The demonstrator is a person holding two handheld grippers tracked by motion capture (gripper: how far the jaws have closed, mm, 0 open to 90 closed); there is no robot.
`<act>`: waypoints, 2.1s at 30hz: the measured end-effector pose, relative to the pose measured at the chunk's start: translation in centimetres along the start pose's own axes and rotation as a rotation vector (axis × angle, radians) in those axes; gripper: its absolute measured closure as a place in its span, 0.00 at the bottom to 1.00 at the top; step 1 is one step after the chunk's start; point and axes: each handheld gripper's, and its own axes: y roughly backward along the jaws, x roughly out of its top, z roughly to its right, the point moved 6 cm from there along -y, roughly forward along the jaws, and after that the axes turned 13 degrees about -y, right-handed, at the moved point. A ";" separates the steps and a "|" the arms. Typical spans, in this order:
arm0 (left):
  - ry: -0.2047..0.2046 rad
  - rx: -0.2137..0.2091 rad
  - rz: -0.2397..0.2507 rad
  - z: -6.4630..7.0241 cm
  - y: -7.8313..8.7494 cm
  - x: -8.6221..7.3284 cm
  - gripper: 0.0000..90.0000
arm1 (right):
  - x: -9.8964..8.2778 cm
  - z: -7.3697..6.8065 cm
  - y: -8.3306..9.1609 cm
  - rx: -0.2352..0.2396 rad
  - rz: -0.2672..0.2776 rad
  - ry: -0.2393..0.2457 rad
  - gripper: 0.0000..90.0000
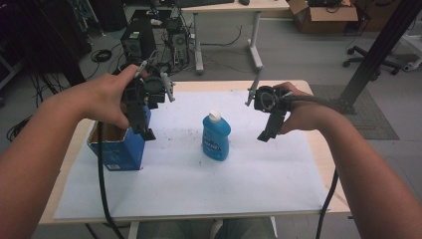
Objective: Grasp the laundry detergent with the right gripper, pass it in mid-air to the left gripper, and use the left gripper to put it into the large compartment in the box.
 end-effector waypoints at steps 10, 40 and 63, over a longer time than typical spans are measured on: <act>-0.005 0.004 -0.001 0.2 0.0 0.1 0.00 | -0.4 -0.7 -1.8 0.030 0.116 -0.032 0.01; 0.000 -0.004 0.007 0.4 -0.5 -0.1 0.00 | -0.7 -1.1 -6.7 0.079 0.362 -0.156 0.01; -0.002 -0.010 0.008 0.6 -0.7 -0.1 0.00 | 0.2 -1.9 -8.5 0.109 0.513 -0.218 0.01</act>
